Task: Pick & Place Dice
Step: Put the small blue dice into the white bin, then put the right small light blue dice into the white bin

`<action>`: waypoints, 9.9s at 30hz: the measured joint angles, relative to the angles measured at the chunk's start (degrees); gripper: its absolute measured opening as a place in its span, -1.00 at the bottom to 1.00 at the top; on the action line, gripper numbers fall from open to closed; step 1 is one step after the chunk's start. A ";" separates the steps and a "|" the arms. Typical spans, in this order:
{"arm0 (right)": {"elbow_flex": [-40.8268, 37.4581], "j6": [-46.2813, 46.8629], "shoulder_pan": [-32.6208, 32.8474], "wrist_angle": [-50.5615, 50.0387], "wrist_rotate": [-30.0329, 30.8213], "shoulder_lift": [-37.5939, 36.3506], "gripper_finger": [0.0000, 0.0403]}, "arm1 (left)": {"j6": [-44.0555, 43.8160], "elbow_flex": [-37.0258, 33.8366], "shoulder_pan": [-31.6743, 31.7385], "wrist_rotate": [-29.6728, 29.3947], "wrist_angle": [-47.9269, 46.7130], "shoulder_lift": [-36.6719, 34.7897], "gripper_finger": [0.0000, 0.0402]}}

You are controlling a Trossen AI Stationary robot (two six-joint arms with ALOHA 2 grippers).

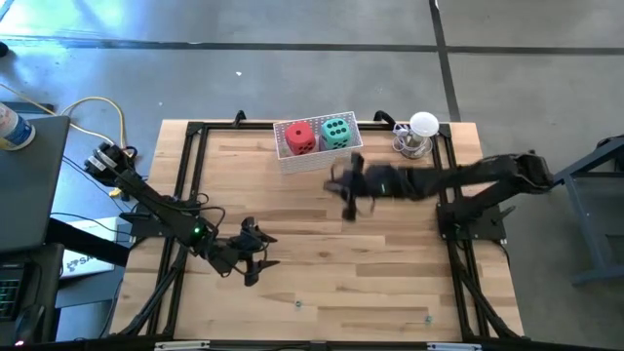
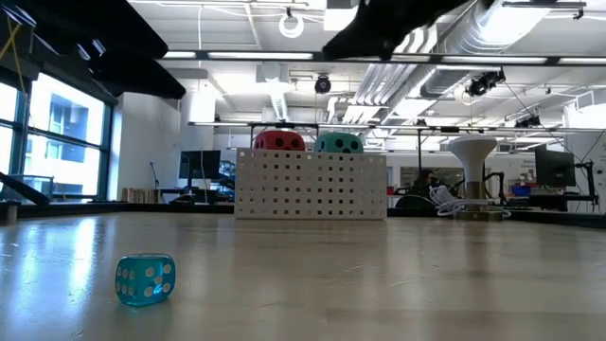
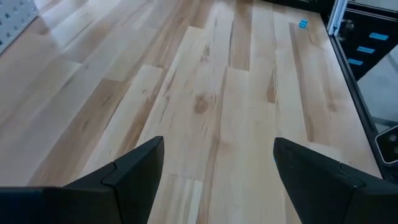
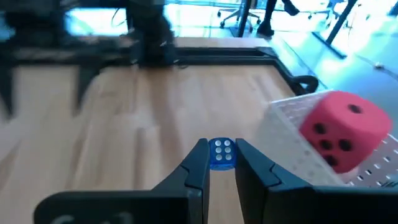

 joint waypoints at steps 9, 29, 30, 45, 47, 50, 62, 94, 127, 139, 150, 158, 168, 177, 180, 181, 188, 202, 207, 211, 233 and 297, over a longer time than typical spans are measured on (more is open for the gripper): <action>0.11 0.79 -19.48 5.15 -18.80 5.61 -0.81 | -0.19 0.00 0.04 0.00 -0.01 0.00 0.46; 10.40 -6.24 -22.74 6.50 -7.41 24.55 -0.71 | -0.02 0.00 2.97 0.24 -0.39 0.00 0.46; 10.43 -6.39 -22.64 6.43 -7.06 24.65 -0.70 | -0.02 0.00 2.97 0.47 -0.41 -0.02 0.46; 10.32 -6.13 -20.14 8.34 3.70 25.34 -0.35 | -0.17 0.00 1.92 0.57 -0.69 -0.02 0.46; 10.32 -5.74 -20.14 8.49 4.35 25.34 -0.21 | -0.17 0.00 1.92 0.57 -0.69 -0.02 0.46; 10.32 -5.60 -19.91 8.68 6.26 25.34 0.00 | -0.17 0.00 1.92 0.57 -0.69 -0.02 0.46; 10.29 -7.22 -17.84 11.16 6.79 25.34 0.35 | -0.16 0.00 1.92 0.55 -0.67 -0.02 0.46; 10.36 0.33 -17.78 9.66 27.13 24.77 0.35 | -0.13 0.00 0.54 0.48 -0.67 -0.04 0.46; 10.43 5.76 -15.53 1.57 32.48 24.37 0.27 | -1.14 0.00 0.54 0.50 -0.67 -0.04 0.46; 10.16 -1.54 -13.53 6.11 36.68 24.86 0.27 | -1.70 0.00 0.52 0.50 -0.67 -0.02 0.46; 10.19 -16.89 -0.32 11.17 43.63 16.58 0.27 | -0.15 0.00 0.54 0.50 -0.89 -0.02 0.46; 10.29 -17.97 16.85 7.54 47.62 12.63 0.27 | 0.05 0.00 0.54 0.50 -0.89 0.00 0.46; 10.32 0.38 40.44 3.80 46.80 11.96 0.27 | 0.25 0.00 0.54 0.50 -1.07 0.00 0.46; 10.29 38.61 50.41 -5.18 14.85 12.00 0.27 | 2.28 0.00 0.54 0.50 -1.09 0.00 0.46; 10.29 51.16 52.10 -7.91 5.65 12.02 0.27 | 3.85 0.00 0.55 0.50 -1.09 0.00 0.46; 10.29 55.19 52.67 -8.94 4.50 12.12 0.27 | 4.31 0.00 0.54 0.49 -1.08 0.00 0.46; 10.29 88.57 56.76 -21.19 2.37 12.46 0.23 | 6.23 0.00 1.23 0.49 -1.06 0.00 0.46; 10.29 127.57 62.04 -40.58 -7.35 12.46 0.02 | 8.05 0.00 3.99 0.48 -1.04 0.00 0.46; 10.29 135.36 63.46 -44.67 -12.71 14.72 0.02 | 8.05 0.00 4.72 0.48 -1.04 0.00 0.46; 10.29 135.54 63.72 -44.80 -17.88 18.39 0.02 | 8.05 0.00 4.80 0.48 -1.04 0.00 0.46; 10.29 130.16 63.55 -47.53 -16.27 24.57 0.02 | 7.79 0.00 4.80 0.48 -0.98 0.00 0.46; 5.68 115.18 58.34 -37.68 9.69 24.95 -0.78 | 7.78 -0.02 4.69 0.52 -1.07 0.00 0.46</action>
